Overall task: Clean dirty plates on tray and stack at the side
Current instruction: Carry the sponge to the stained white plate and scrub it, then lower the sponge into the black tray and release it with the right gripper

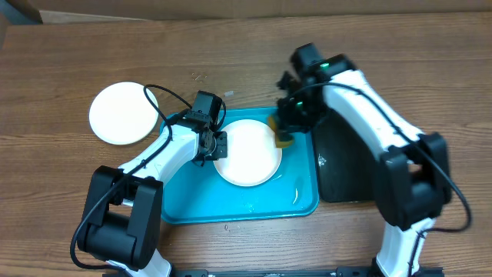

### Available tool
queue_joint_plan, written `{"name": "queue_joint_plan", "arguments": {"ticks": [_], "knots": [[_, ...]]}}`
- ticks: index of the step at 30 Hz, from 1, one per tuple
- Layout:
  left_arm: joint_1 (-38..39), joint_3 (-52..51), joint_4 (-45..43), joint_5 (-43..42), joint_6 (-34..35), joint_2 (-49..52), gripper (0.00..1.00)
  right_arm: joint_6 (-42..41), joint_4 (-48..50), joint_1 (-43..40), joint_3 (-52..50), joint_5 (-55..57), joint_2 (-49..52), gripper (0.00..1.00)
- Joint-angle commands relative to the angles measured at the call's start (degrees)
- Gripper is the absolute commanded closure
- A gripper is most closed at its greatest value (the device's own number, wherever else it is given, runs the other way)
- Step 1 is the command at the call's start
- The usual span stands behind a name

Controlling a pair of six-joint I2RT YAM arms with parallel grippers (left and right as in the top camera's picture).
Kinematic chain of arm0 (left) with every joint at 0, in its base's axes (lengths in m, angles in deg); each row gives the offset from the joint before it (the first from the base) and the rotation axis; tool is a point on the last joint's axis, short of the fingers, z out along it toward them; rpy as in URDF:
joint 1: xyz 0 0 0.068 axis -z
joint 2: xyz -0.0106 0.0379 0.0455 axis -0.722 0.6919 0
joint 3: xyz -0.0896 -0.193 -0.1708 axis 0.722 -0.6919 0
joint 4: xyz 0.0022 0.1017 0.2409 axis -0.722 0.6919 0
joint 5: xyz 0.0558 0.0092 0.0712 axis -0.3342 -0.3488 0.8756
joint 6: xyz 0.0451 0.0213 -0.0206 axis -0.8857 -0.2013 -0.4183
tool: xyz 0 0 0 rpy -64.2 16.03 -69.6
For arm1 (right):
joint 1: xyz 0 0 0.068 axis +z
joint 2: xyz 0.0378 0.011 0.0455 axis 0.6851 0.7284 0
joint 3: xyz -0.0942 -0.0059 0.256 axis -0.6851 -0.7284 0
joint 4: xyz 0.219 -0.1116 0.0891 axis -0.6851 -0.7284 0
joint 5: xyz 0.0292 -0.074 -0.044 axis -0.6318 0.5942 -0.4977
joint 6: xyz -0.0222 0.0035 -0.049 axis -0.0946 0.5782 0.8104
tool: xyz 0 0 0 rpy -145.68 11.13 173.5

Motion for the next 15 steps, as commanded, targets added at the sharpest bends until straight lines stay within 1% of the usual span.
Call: {"name": "queue_joint_plan", "arguments": {"ticks": [1, 7, 11, 14, 15], "knots": [[0.11, 0.11, 0.42, -0.07, -1.09, 0.83, 0.94, 1.88, -3.58, -4.20, 2.36, 4.46, -6.88, 0.96], [0.11, 0.11, 0.39, -0.09, -1.09, 0.83, 0.94, 1.38, -11.50, -10.01, 1.64, 12.68, -8.15, 0.96], [0.11, 0.11, 0.39, -0.09, -1.07, 0.83, 0.94, 0.37, -10.47, -10.64, -2.54, 20.31, -8.15, 0.96], [0.11, 0.11, 0.42, -0.09, -1.09, 0.83, 0.94, -3.43, -6.67, -10.64, -7.37, 25.44, -8.15, 0.96], [0.11, 0.11, 0.42, -0.09, -1.09, 0.83, 0.94, -3.58, -5.40, -10.64, -8.61, 26.29, -8.15, 0.96]]}}
